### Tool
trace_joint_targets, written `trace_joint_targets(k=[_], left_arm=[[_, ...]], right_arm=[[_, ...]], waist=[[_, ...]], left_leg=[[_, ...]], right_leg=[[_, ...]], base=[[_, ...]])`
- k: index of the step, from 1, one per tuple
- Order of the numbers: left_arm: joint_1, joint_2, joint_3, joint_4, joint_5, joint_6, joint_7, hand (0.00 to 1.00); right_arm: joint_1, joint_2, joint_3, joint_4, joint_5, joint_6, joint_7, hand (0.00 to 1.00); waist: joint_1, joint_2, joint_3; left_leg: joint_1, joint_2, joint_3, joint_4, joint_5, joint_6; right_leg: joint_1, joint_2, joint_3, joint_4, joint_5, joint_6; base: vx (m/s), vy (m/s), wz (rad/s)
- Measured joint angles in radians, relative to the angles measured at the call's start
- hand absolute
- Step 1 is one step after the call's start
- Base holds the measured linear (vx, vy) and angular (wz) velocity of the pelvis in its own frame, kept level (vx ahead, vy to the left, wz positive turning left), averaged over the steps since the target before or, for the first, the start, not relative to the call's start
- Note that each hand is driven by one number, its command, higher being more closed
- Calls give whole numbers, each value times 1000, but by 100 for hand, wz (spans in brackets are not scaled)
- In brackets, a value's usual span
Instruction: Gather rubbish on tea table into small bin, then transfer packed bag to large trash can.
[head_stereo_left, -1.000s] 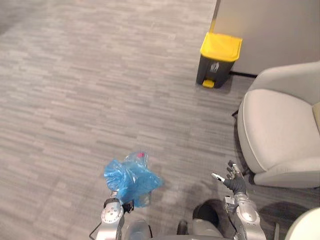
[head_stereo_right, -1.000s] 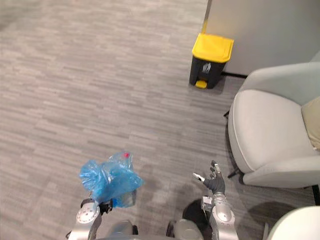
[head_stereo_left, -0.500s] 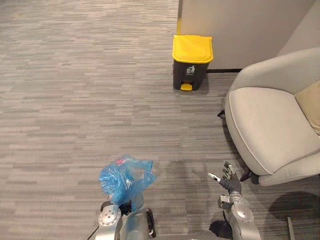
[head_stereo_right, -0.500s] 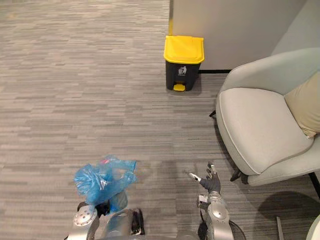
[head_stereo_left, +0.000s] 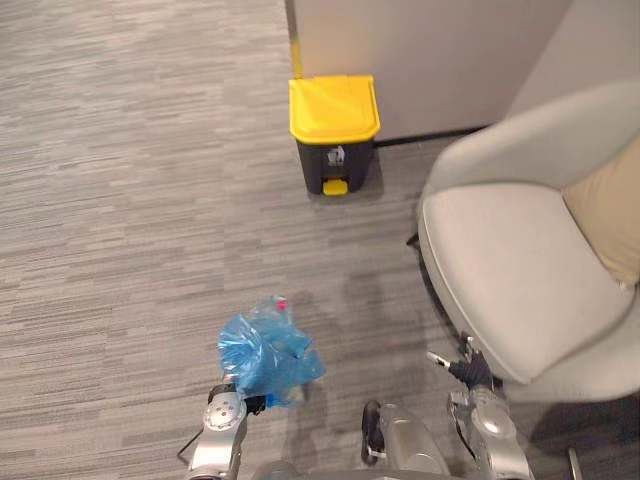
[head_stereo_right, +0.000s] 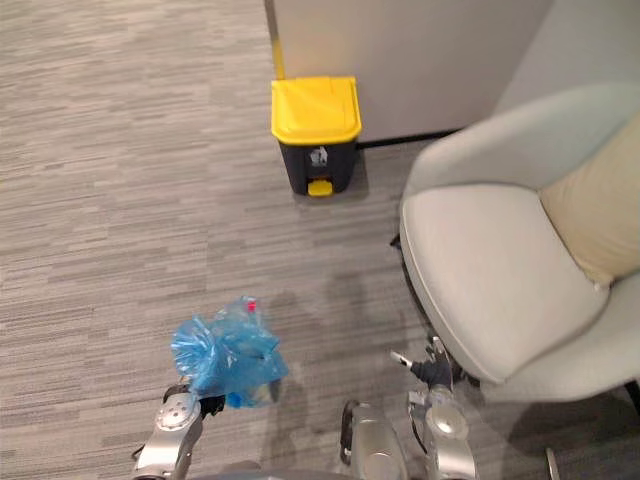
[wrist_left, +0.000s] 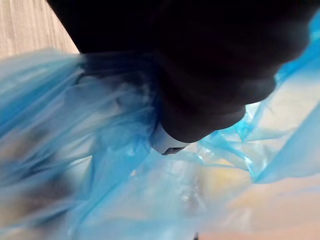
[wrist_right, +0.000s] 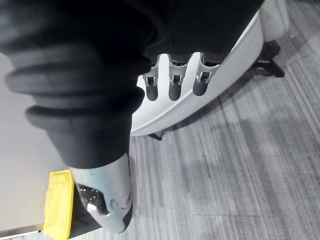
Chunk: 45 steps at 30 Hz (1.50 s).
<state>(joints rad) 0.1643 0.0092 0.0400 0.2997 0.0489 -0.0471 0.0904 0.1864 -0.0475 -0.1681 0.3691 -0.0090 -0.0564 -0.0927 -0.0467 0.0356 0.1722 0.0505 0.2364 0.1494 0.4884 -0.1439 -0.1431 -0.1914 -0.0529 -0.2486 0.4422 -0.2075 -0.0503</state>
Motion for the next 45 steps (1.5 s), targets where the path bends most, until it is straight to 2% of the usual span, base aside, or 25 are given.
trace_joint_targets(k=[1, 2, 4, 5, 6, 9, 10, 12, 14, 16, 19, 22, 23, 25, 27, 28, 29, 33, 36, 38, 39, 41, 43, 44, 45], left_arm=[[18, -16, 0, -28, 0, -1, -4, 100], [33, -25, -2, -38, -1, -2, -6, 100], [35, -33, -2, -48, -1, -1, -13, 100], [42, -36, -1, -64, -1, -1, -20, 100], [43, -37, -1, -69, 0, -1, -22, 100], [53, -38, 5, -81, 0, 1, -23, 100], [57, -43, 4, -76, 0, 0, -22, 100], [52, -9, 6, -55, 1, 2, -20, 100], [55, -7, 11, -54, 1, 6, -17, 100], [66, 2, 9, -54, 1, 12, -13, 100], [75, 22, -16, -54, 0, 13, -2, 100], [76, 48, -21, -55, 0, 13, 6, 100], [78, 51, -21, -55, -1, 13, 7, 100], [76, 50, -21, -54, -5, 13, 7, 100], [71, 60, -11, -48, -13, 11, 6, 100], [49, 55, -6, -4, -17, 7, 5, 100], [31, 40, -4, 27, -18, 13, 3, 100], [13, 16, -7, 23, -18, 12, -2, 100], [43, -17, -5, -38, -18, 10, -5, 100], [57, -24, -5, -55, -18, 9, -5, 100], [60, -27, -4, -62, -18, 9, -5, 100], [60, -28, 2, -67, -18, 9, -5, 100], [60, -28, 10, -67, -18, 10, -4, 100], [63, -29, 7, -66, -18, 10, -3, 100], [65, -27, 7, -64, -18, 10, -3, 100]], right_arm=[[21, 8, 15, -49, 2, -3, 0, 0], [24, 21, 24, -77, 4, -4, 0, 0], [25, 24, 24, -95, 11, -4, 0, 0], [22, 29, 23, -113, 12, -3, -1, 0], [22, 29, 23, -118, 12, -3, -1, 0], [15, 25, 20, -118, 14, -3, -9, 0], [14, 10, 15, -102, 16, -4, -16, 0], [-1, 30, 21, -55, 16, 3, -17, 0], [-6, 28, 20, -39, 14, 3, -16, 0], [-10, 30, 21, -30, 7, 3, -15, 0], [-21, 33, 25, 12, -2, 3, -13, 0], [-22, 42, 33, 33, -4, 5, -12, 0], [-27, 40, 41, 33, -4, 5, -12, 0], [-34, 40, 47, 33, -4, 6, -12, 0], [-42, 38, 50, 40, -4, 6, -13, 0], [-40, 31, 49, 58, -5, 6, -14, 0], [-64, 7, 46, 84, -6, 15, -14, 0], [-44, 8, 17, 48, -6, 23, -14, 0], [6, 30, 37, -60, 1, 21, -14, 0], [11, 32, 41, -95, 4, 20, -17, 0], [16, 31, 41, -115, 8, 20, -18, 0], [13, 30, 38, -119, 9, 21, -18, 0], [3, 29, 33, -117, 10, 21, -21, 0], [4, 26, 23, -113, 10, 21, -22, 0], [-1, 20, 18, -95, 10, 20, -23, 0]], waist=[[12, 0, 1], [20, 5, 2], [37, 5, 2], [53, 4, 2], [62, 2, 3], [67, 2, 4], [71, 20, -6], [63, -53, -26], [67, -59, -26], [66, -59, -26], [59, -59, -24], [37, -51, -19], [30, -38, -11], [18, -39, -6], [5, -50, -4], [5, -42, 8], [11, -13, 10], [1, -12, 16], [21, -3, 26], [35, -7, 26], [51, -11, 26], [70, -11, 26], [72, -12, 26], [69, -7, 20], [76, -10, 20]], left_leg=[[-82, 30, -10, 213, 43, 9], [-162, 61, -9, 369, 8, 27], [-275, 74, 15, 474, -54, 57], [-324, 75, 41, 451, -81, 86], [-343, 73, 53, 425, -96, 89], [-400, -4, 54, 93, -98, 96], [-368, -33, 43, -57, 26, 84], [-337, -114, 85, -100, 20, 116], [-347, -119, 105, -33, -41, 133], [-307, -139, 123, -32, -90, 144], [-169, -182, 159, -134, -110, 158], [-46, -187, 160, -219, -121, 157], [-2, -182, 159, -251, -121, 152], [34, -162, 157, -272, -126, 139], [58, -146, 141, -272, -145, 106], [82, -145, 107, -273, -166, 67], [80, -113, 69, -278, -152, 66], [76, -81, 8, -163, -107, 44], [-123, 25, -9, 379, -57, 28], [-226, 44, 19, 482, -83, 71], [-282, 43, 48, 460, -109, 108], [-340, 23, 63, 346, -137, 114], [-370, -21, 60, 169, -135, 111], [-358, -56, 47, -4, -84, 94], [-336, -74, 43, -52, 28, 99]], right_leg=[[75, 10, 1, -61, -6, -1], [119, 19, 2, -100, -14, 0], [169, 21, 6, -141, -16, 2], [192, 18, 12, -164, -18, 7], [199, 16, 18, -169, -21, 11], [219, -31, 37, -154, -64, 83], [220, -32, 69, -134, -96, 133], [232, -95, 145, -200, -90, 145], [256, -114, 167, -223, -80, 164], [243, -139, 197, -139, -80, 169], [85, -189, 245, 281, -4, 242], [-70, -171, 212, 518, -57, 160], [-132, -148, 175, 511, -83, 122], [-207, -117, 122, 431, -95, 102], [-248, -73, 83, 192, -34, 91], [-214, -51, 81, 71, 106, 26], [-195, -16, 72, 46, 102, 13], [-134, -15, 29, 83, -3, 1], [34, 29, 9, -1, -40, -20], [93, 36, 12, -47, -44, -26], [122, 36, 24, -76, -50, -28], [149, 30, 43, -100, -54, -18], [170, 8, 56, -105, -69, 18], [176, -3, 77, -98, -89, 54], [175, -7, 107, -88, -103, 76]], base=[[328, -42, -1], [299, 5, -8], [202, 80, -9], [196, 118, -13], [205, 171, -16], [253, 266, -14], [311, 274, -21], [366, 248, -5], [323, 205, -13], [299, 193, -25], [296, 123, -17], [367, 25, 0], [339, -61, 5], [393, -148, 12], [401, -196, 21], [433, -171, -3], [423, -169, -9], [338, -186, 24], [335, -153, 8], [249, -7, -13], [256, 23, -19], [259, 94, -24], [343, 215, -20], [317, 220, -36], [343, 195, -47]])
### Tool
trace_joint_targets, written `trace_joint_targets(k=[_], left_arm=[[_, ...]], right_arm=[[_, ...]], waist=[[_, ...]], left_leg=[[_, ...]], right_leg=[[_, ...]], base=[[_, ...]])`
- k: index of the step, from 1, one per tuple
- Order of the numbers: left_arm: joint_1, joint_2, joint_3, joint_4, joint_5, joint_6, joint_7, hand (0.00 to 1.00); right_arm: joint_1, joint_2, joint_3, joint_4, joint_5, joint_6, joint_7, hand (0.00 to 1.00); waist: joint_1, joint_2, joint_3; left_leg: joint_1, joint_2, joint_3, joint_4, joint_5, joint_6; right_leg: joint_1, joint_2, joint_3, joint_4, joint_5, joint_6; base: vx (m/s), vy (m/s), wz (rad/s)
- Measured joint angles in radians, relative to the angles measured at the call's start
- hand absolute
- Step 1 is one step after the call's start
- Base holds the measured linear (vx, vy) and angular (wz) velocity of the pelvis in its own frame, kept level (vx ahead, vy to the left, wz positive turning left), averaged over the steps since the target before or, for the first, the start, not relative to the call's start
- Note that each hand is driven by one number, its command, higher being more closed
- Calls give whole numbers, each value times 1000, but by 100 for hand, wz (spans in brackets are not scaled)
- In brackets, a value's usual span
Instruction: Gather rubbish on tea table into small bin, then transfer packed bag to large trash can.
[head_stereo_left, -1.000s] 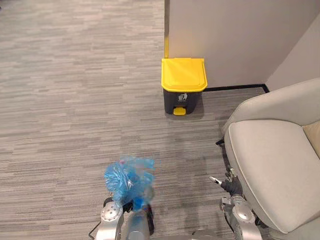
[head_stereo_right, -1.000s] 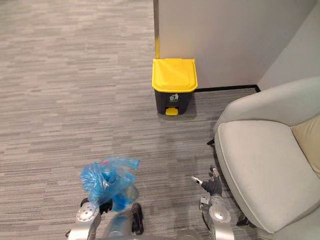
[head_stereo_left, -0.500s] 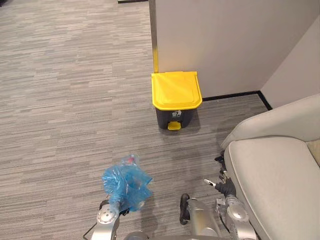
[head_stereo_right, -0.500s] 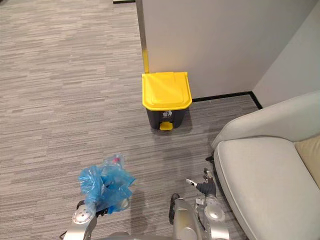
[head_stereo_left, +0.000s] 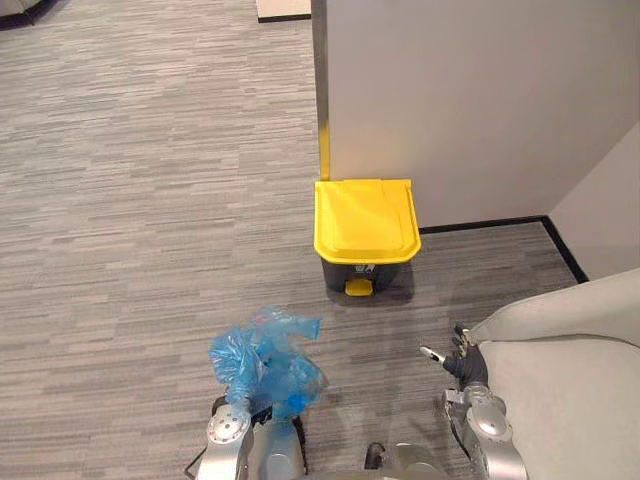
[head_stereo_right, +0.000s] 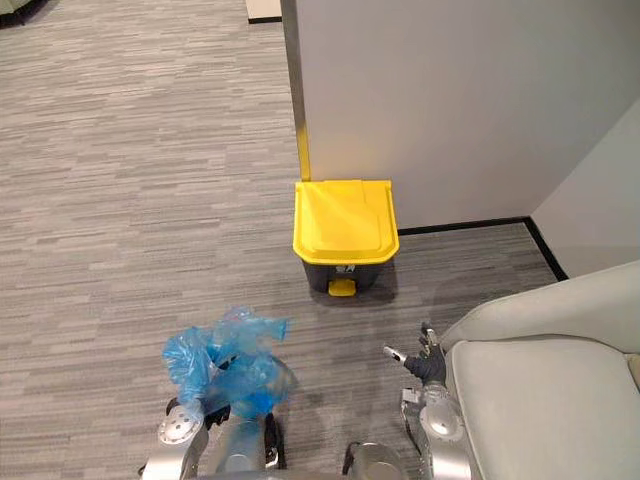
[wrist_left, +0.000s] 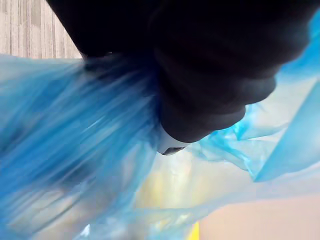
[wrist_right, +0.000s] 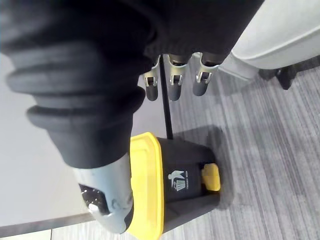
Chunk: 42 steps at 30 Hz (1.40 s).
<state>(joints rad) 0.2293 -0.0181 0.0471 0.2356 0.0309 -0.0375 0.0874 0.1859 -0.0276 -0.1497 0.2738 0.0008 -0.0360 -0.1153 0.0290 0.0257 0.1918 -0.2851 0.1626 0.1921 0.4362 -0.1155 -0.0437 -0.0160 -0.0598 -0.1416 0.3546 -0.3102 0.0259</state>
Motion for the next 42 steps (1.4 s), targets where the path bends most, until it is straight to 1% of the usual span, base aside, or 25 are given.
trace_joint_targets(k=[1, 2, 4, 6, 7, 8, 10, 12, 14, 15, 16, 17, 19, 23, 24, 26, 27, 28, 30, 31, 32, 34, 36, 40, 42], left_arm=[[4, 6, -1, 10, 0, 5, 0, 100], [6, 16, -1, 10, 0, 6, 1, 100], [5, 23, -3, 10, 1, 6, 1, 100], [15, 40, -16, 10, 1, 7, 1, 100], [17, 44, -20, 10, 1, 7, 1, 100], [18, 54, -24, 10, 0, 6, 2, 100], [20, 66, -36, 11, 0, 6, 5, 100], [19, 78, -35, 11, -1, 6, 10, 100], [19, 77, -35, 13, -1, 6, 10, 100], [18, 80, -32, 21, -2, 4, 9, 100], [12, 86, -24, 35, -2, 3, 8, 100], [-10, 69, -12, 81, -3, 3, 7, 100], [-13, 51, -8, 104, -2, 6, 6, 100], [-43, 32, -8, 105, -2, 4, 2, 100], [-43, 30, -7, 105, -2, 5, 0, 100], [-31, 13, -5, 72, -2, 6, -2, 100], [-22, 8, -5, 56, -2, 6, -2, 100], [-10, 3, -6, 32, -2, 5, -2, 100], [-7, 3, 3, 6, -2, 5, -2, 100], [-8, 4, 7, 3, -2, 5, -2, 100], [-6, 4, 6, 3, -2, 6, -1, 100], [-9, 12, 3, 6, -1, 7, -1, 100], [-8, 21, 3, 13, -1, 12, 0, 100], [-2, 40, 3, 54, -1, 12, 0, 100], [-8, 52, 3, 66, -1, 11, 0, 100]], right_arm=[[-3, 13, 1, 34, 0, 5, 1, 0], [2, 22, 0, 36, -1, 4, 1, 0], [2, 21, 0, 42, -3, 4, 1, 0], [-17, 21, 0, 77, -8, 3, 2, 0], [-24, 22, 2, 93, -12, 3, 3, 0], [-34, 24, 9, 116, -14, 4, 6, 0], [-40, 26, 12, 137, -21, 5, 7, 0], [-43, 27, 11, 138, -23, 4, 6, 0], [-48, 26, 11, 138, -23, 4, 6, 0], [-47, 25, 11, 140, -22, 4, 6, 0], [-43, 24, 11, 145, -23, 3, 5, 0], [-41, 9, 9, 166, -23, 3, 5, 0], [-50, -13, 7, 189, -22, 4, 5, 0], [-37, -19, -25, 172, -19, 4, 2, 0], [-33, -21, -26, 165, -18, 3, 2, 0], [10, -10, -16, 96, -9, 3, 3, 0], [25, -7, -9, 76, -8, 2, 3, 0], [36, 2, -9, 53, -6, 1, 2, 0], [33, 2, -16, 40, 0, 0, 1, 0], [30, 2, -17, 34, 1, 1, 1, 0], [31, -1, -21, 27, 2, 2, 0, 0], [36, 23, -21, 25, 2, 2, 0, 0], [39, 25, -22, 28, 2, 3, 0, 0], [23, 23, -33, 77, 1, 2, -13, 0], [0, 22, -38, 121, 1, 3, -14, 0]], waist=[[2, -27, -15], [-14, -42, -26], [-14, -49, -28], [-14, -50, -27], [-14, -50, -27], [-15, -52, -26], [-18, -51, -26], [-22, -52, -26], [-37, -44, -21], [-45, -48, -23], [-45, -57, -28], [-47, -43, -23], [-46, -15, -32], [-54, -12, -32], [-53, -11, -27], [-44, -1, -6], [-39, -8, -1], [-21, -5, -2], [-11, 2, -5], [-11, 6, -8], [-10, 23, -21], [-13, -15, -25], [-5, -31, -26], [-3, -24, -35], [-7, -23, -45]], left_leg=[[23, -28, 30, -17, -6, 12], [24, -52, 41, -9, -28, 38], [41, -75, 63, -3, -60, 55], [102, -96, 91, -25, -88, 69], [138, -104, 101, -44, -99, 69], [197, -114, 115, -86, -113, 69], [250, -113, 115, -121, -121, 70], [298, -110, 115, -165, -122, 68], [323, -94, 111, -178, -123, 64], [336, -85, 105, -170, -132, 48], [343, -90, 98, -164, -140, 31], [352, -87, 69, -149, -159, 3], [351, -58, 27, -159, -151, -1], [366, -53, -10, -177, -90, -53], [354, -50, -16, -134, -90, -54], [248, -1, -27, 188, -70, -64], [209, 19, -26, 282, -64, -62], [168, 46, -7, 356, -85, -38], [99, 72, 26, 311, -122, 20], [89, 76, 39, 208, -110, 23], [105, 72, 46, 93, -92, -5], [148, 25, 55, -19, -97, -9], [158, -1, 56, -55, -84, 5], [230, -37, 61, -130, -68, 8], [241, -56, 63, -193, -32, 7]], right_leg=[[3, -24, 35, -14, -2, 9], [17, -46, 58, -45, -4, 15], [23, -70, 89, -35, -3, 21], [9, -96, 125, 64, 3, 53], [-21, -104, 137, 160, 15, 75], [-93, -119, 145, 336, 71, 146], [-154, -123, 136, 485, 93, 118], [-236, -122, 94, 541, 25, 55], [-300, -98, 49, 492, -17, 32], [-323, -70, 29, 367, -6, 28], [-312, -56, 22, 231, 62, 12], [-281, -46, 14, 169, 128, -25], [-244, -11, 2, 108, 134, -34], [-192, -9, -41, 56, 130, -36], [-170, -10, -49, 39, 130, -35], [-53, -6, -77, -33, 130, -35], [-27, -5, -81, -51, 130, -36], [-3, -4, -81, -68, 129, -37], [-1, -11, -81, -67, 122, -26], [-11, -15, -80, -51, 116, -14], [-28, -16, -72, -21, 95, 15], [-45, -38, -69, -22, 92, 28], [-34, -49, -62, -59, 107, 41], [17, -59, -40, -118, 122, 54], [12, -59, -33, -146, 140, 48]], base=[[360, 188, -27], [356, 186, -11], [326, 192, -18], [298, 157, -31], [251, 122, -30], [242, 110, -23], [206, 52, -10], [261, -22, -3], [265, -118, 5], [249, -164, 11], [287, -165, 12], [242, -112, 2], [270, -118, -8], [180, -87, 24], [136, -41, 31], [116, 9, 31], [95, 82, 13], [90, 104, 1], [84, 132, 0], [72, 171, 2], [106, 190, 7], [122, 160, 17], [65, 79, 10], [47, 53, -6], [31, -7, -5]])
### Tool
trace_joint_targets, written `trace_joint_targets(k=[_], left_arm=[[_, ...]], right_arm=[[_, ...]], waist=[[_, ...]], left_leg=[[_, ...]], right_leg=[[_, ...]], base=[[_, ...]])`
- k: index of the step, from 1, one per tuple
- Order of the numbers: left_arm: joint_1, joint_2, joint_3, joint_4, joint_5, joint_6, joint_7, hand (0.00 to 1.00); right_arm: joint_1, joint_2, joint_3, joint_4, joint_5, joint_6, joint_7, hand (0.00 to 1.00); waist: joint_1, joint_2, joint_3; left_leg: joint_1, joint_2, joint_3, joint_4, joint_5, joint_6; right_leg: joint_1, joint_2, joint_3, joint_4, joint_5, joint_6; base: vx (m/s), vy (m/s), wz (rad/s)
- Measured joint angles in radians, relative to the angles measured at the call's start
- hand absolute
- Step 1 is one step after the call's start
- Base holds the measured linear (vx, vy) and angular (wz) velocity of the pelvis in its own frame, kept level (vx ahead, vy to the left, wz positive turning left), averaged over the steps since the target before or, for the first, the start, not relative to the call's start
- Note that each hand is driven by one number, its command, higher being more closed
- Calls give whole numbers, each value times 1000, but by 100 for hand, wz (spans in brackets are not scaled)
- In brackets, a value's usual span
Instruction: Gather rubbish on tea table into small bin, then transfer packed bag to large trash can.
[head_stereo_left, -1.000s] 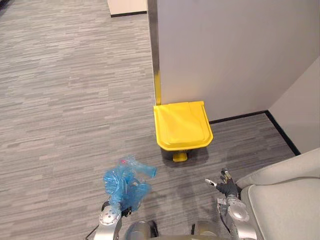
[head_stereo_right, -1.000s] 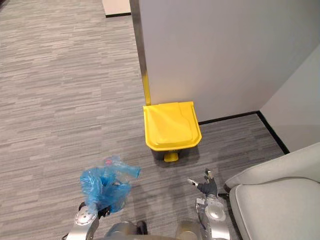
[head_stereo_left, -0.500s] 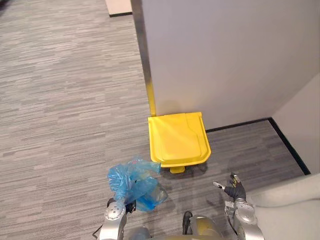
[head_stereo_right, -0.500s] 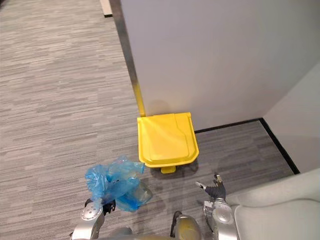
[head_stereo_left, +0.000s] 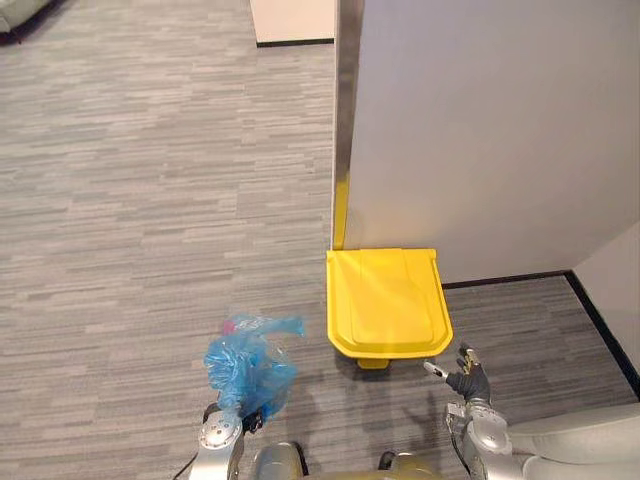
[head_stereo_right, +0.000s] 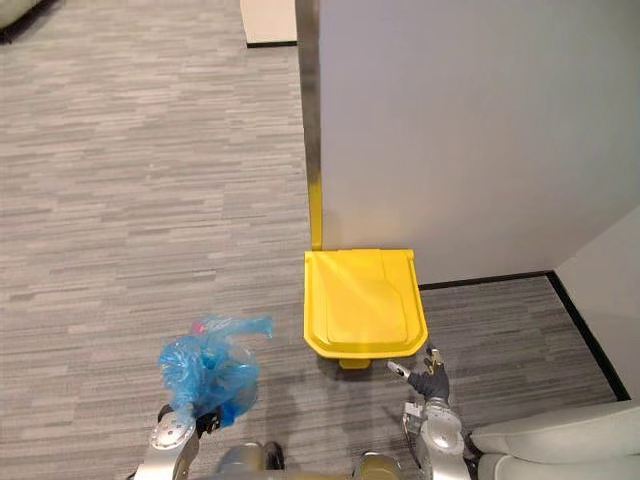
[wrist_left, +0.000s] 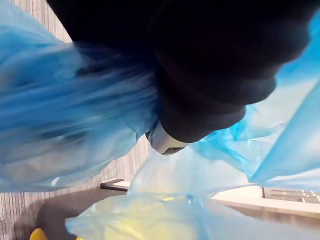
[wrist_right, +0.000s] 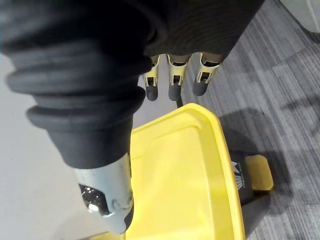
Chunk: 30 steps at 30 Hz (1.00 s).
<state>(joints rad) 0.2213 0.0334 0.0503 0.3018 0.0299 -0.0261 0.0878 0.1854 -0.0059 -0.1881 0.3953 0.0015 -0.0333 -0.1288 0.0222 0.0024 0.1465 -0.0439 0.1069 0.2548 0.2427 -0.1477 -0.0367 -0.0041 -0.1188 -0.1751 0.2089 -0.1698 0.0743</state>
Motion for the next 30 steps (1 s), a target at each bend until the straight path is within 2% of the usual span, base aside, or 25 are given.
trace_joint_targets(k=[5, 10, 17, 22, 30], left_arm=[[-5, 12, -4, 46, 0, 0, 0, 100], [-6, 12, -8, 68, 0, 0, 0, 100], [-5, 14, -8, 75, -1, 0, 0, 100], [3, 16, 2, 82, -1, 0, 3, 100], [44, 19, 63, 82, -1, 0, 10, 100]], right_arm=[[-41, -6, -22, 77, -1, 2, -2, 0], [-50, -42, -32, 112, -3, 2, -3, 0], [-52, -42, -49, 126, -11, 2, -3, 0], [-55, -42, -50, 136, -12, 2, -3, 0], [-75, -46, -50, 134, -13, 6, -5, 0]], waist=[[-6, 8, -6], [-9, 21, -15], [-9, 19, -18], [-9, 21, -25], [-4, 17, -31]], left_leg=[[33, -5, -4, -138, 85, -18], [53, -4, -7, -197, 116, -20], [50, -12, -21, -210, 121, -13], [46, -21, -37, -249, 155, -6], [36, -22, -3, -276, 144, -22]], right_leg=[[1, 25, 15, -72, 45, -23], [0, 39, 36, -107, 79, -32], [19, 39, 42, -178, 135, -17], [13, 38, 42, -214, 175, -14], [-47, 50, 125, -228, 189, -10]], base=[[17, -54, -10], [-16, -25, -11], [-80, 31, -4], [-130, 18, 2], [-71, 9, -26]])
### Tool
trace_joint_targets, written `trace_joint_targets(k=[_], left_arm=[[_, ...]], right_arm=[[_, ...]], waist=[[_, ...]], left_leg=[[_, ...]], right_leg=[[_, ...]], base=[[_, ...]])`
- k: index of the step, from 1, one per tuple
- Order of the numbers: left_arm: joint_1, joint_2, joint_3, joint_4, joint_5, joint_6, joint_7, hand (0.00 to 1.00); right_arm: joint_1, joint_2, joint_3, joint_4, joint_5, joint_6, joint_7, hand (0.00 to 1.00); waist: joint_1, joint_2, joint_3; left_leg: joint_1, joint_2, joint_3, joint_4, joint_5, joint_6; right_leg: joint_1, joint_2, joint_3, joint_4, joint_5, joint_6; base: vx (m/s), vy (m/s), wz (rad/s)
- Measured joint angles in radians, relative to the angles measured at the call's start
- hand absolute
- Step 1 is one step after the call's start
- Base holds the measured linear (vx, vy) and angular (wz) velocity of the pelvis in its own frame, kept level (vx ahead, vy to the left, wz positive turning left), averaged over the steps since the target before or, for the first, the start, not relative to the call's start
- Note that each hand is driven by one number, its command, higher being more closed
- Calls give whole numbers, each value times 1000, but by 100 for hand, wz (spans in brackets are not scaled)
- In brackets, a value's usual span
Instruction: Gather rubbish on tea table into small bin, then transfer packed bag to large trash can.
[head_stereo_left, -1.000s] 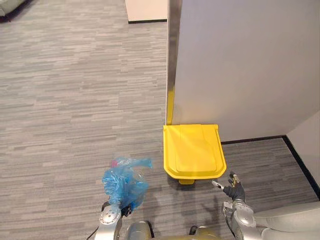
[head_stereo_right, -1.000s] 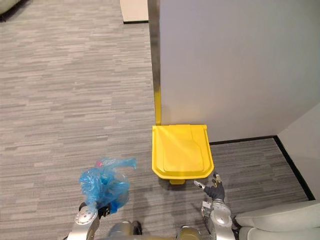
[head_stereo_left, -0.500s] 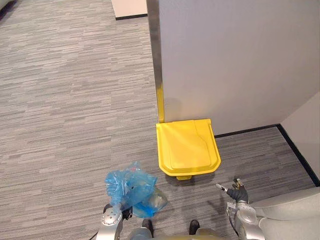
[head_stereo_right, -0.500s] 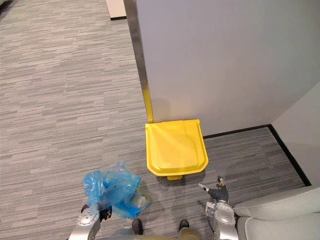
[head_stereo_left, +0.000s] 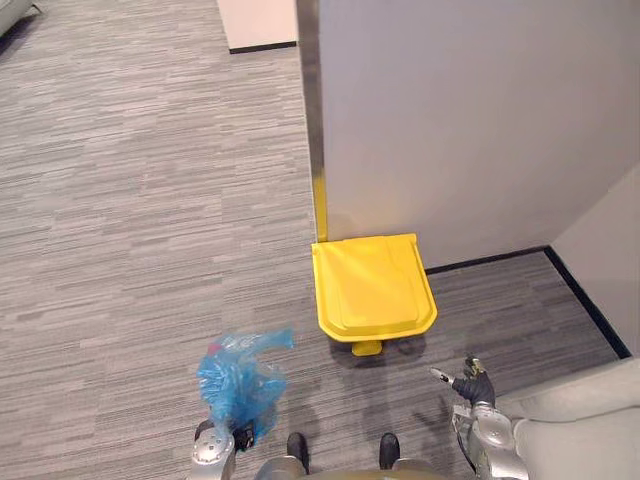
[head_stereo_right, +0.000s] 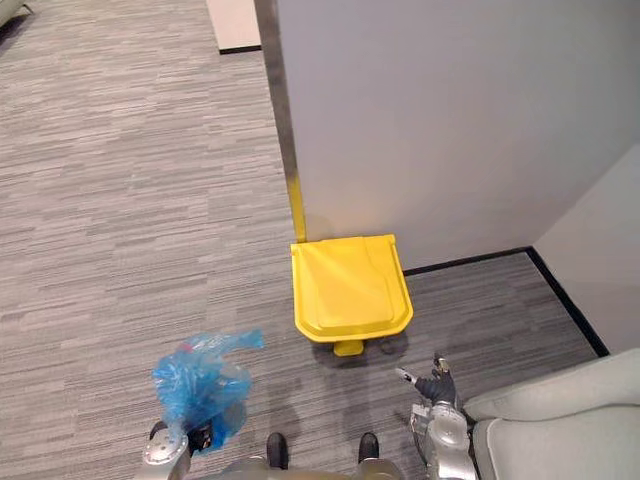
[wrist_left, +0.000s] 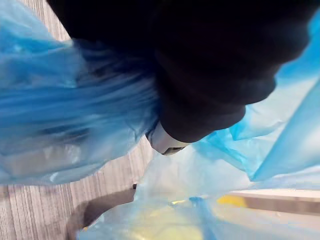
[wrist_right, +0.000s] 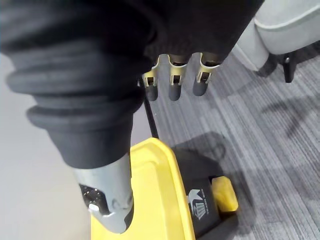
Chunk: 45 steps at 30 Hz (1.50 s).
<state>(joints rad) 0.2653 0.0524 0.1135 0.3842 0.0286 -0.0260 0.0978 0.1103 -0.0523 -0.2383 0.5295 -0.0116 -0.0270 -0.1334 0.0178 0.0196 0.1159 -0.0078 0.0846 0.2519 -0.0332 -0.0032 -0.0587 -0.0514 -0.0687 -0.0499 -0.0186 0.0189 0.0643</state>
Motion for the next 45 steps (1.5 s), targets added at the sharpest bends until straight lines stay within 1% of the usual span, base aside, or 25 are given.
trace_joint_targets(k=[2, 5, 6, 7, 8, 9, 10, 11, 13, 14, 15, 16, 17, 19, 20, 21, 22, 23, 24, 26, 32, 36, 38, 39, 45], left_arm=[[0, 0, 14, -6, -1, 0, 2, 100], [-3, 0, 13, -15, -21, 0, 11, 100], [-5, -1, 11, -16, -23, 0, 12, 100], [-5, -1, 6, -16, -24, 0, 12, 100], [-20, -2, -4, -23, -27, 0, 12, 100], [-43, 5, -14, -29, -28, -1, 13, 100], [-53, 12, -28, -29, -29, 0, 15, 100], [-72, 30, -49, -30, -30, -1, 15, 100], [-108, 46, -71, -29, -34, -1, 16, 100], [-137, 56, -79, -30, -35, -1, 16, 100], [-147, 58, -79, -32, -34, -3, 17, 100], [-163, 58, -80, -30, -34, -4, 17, 100], [-177, 34, -84, -32, -34, -4, 16, 100], [-178, 32, -83, -43, -32, -9, 16, 100], [-181, 31, -81, -44, -27, -9, 16, 100], [-184, 30, -81, -44, -25, -9, 16, 100], [-182, 29, -81, -44, -20, -9, 16, 100], [-181, 29, -78, -47, -19, -10, 16, 100], [-178, 28, -77, -48, -18, -10, 16, 100], [-173, 27, -77, -48, -17, -8, 15, 100], [-163, 10, -71, -50, -17, -6, 13, 100], [-140, 8, -73, -51, -17, -6, 12, 100], [-118, 7, -77, -52, -16, -6, 12, 100], [-112, 7, -79, -53, -17, -6, 12, 100], [-91, 0, -88, -74, -17, -6, 11, 100]], right_arm=[[-18, 0, 2, 0, 0, 3, -4, 0], [-47, -4, 2, 0, 0, 3, -20, 0], [-51, -8, 1, 0, 0, 3, -20, 0], [-52, -13, 1, 0, 0, 3, -21, 0], [-58, -21, -2, -4, 0, 3, -23, 0], [-63, -22, -2, -7, 0, 2, -26, 0], [-56, -22, -2, -7, 1, 3, -27, 0], [-38, -20, -2, -18, 2, 3, -36, 0], [-21, -15, -3, -59, 3, 5, -41, 0], [-20, -14, -12, -82, 6, 5, -43, 0], [-20, -14, -15, -88, 7, 5, -45, 0], [-11, -20, -26, -92, 11, 4, -49, 0], [-10, -38, -50, -93, 14, 5, -56, 0], [3, -36, -79, -133, 23, 5, -59, 0], [24, -33, -111, -156, 37, 5, -59, 0], [32, -33, -125, -164, 43, 5, -59, 0], [53, -33, -158, -178, 54, 2, -59, 0], [74, -32, -184, -193, 71, 0, -60, 0], [87, -31, -195, -203, 89, -2, -61, 0], [99, -28, -214, -204, 112, -3, -62, 0], [97, 38, -215, -228, 138, -2, -60, 0], [98, 54, -158, -231, 135, -1, -55, 0], [96, 65, -119, -224, 119, 1, -38, 0], [94, 68, -98, -218, 118, 2, -38, 0], [39, 72, 41, -183, 79, 6, -35, 0]], waist=[[2, -4, 0], [2, -14, 8], [-4, -25, 18], [-5, -25, 24], [-9, -25, 50], [-23, -27, 86], [-32, -19, 98], [-34, -30, 108], [-33, -43, 133], [-41, -54, 147], [-42, -64, 151], [-48, -89, 158], [-47, -42, 172], [-44, -23, 175], [-36, -22, 177], [-35, -20, 176], [-37, -12, 174], [-37, -9, 173], [-37, -10, 173], [-36, -11, 173], [-30, -12, 172], [-30, -14, 169], [-29, -12, 148], [-29, -13, 143], [-19, -4, 123]], left_leg=[[-31, 0, 10, 32, -25, 2], [-63, -3, 25, 98, -64, 10], [-52, -11, 25, 131, -87, 23], [-42, -13, 22, 140, -100, 30], [-14, -11, 3, 150, -131, 49], [12, -13, -21, 188, -162, 63], [17, -13, -35, 212, -182, 62], [26, -10, -53, 256, -219, 67], [57, -9, -65, 285, -254, 61], [68, -8, -68, 312, -272, 55], [65, -15, -75, 329, -283, 37], [79, -24, -98, 376, -327, 16], [93, 3, -112, 390, -346, 9], [99, 16, -114, 379, -335, 11], [128, 21, -114, 366, -343, 14], [139, 27, -116, 363, -353, 19], [155, 48, -124, 366, -379, 14], [160, 73, -134, 368, -399, -10], [159, 82, -137, 369, -406, -22], [158, 91, -135, 369, -409, -28], [142, 87, -100, 392, -404, -37], [125, 84, -91, 402, -403, -37], [101, 81, -96, 398, -400, -42], [97, 82, -100, 395, -392, -52], [62, 89, -128, 350, -338, -67]], right_leg=[[-45, 1, 30, 34, -8, 7], [-125, -8, 55, 177, -63, 18], [-150, -23, 54, 286, -111, 35], [-159, -30, 50, 329, -118, 47], [-192, -41, 44, 464, -127, 61], [-259, -51, 27, 652, -135, 86], [-270, -52, 23, 679, -171, 74], [-289, -48, 22, 662, -215, 45], [-331, -38, 0, 559, -191, 40], [-335, -34, -40, 390, -116, 49], [-330, -35, -51, 317, -82, 52], [-310, -40, -47, 276, -6, 31], [-301, -22, -60, 310, -27, 47], [-313, -13, -62, 359, -45, 25], [-325, -14, -67, 430, -79, 0], [-328, -12, -71, 461, -104, -4], [-329, -7, -89, 513, -151, -7], [-333, 0, -109, 551, -188, -10], [-339, 1, -119, 569, -205, -6], [-345, 5, -126, 586, -224, -4], [-358, 3, -107, 584, -216, -19], [-363, 5, -100, 569, -209, -25], [-377, 5, -109, 556, -202, -22], [-377, 4, -113, 553, -201, -24], [-377, -8, -162, 511, -189, -35]], base=[[43, 24, -40], [94, 26, -27], [121, 28, -11], [151, 57, -3], [81, 45, 11], [75, 49, 21], [91, 26, 41], [128, 22, 37], [216, -26, 38], [305, -108, 42], [353, -171, 61], [374, -149, 47], [335, -112, 36], [295, -100, 19], [271, -122, 21], [261, -117, 27], [236, -92, 30], [243, -100, 36], [173, -69, 24], [147, -33, 7], [78, 34, -11], [-10, 42, 0], [-20, 7, 13], [-10, -10, 19], [-27, -48, 26]])
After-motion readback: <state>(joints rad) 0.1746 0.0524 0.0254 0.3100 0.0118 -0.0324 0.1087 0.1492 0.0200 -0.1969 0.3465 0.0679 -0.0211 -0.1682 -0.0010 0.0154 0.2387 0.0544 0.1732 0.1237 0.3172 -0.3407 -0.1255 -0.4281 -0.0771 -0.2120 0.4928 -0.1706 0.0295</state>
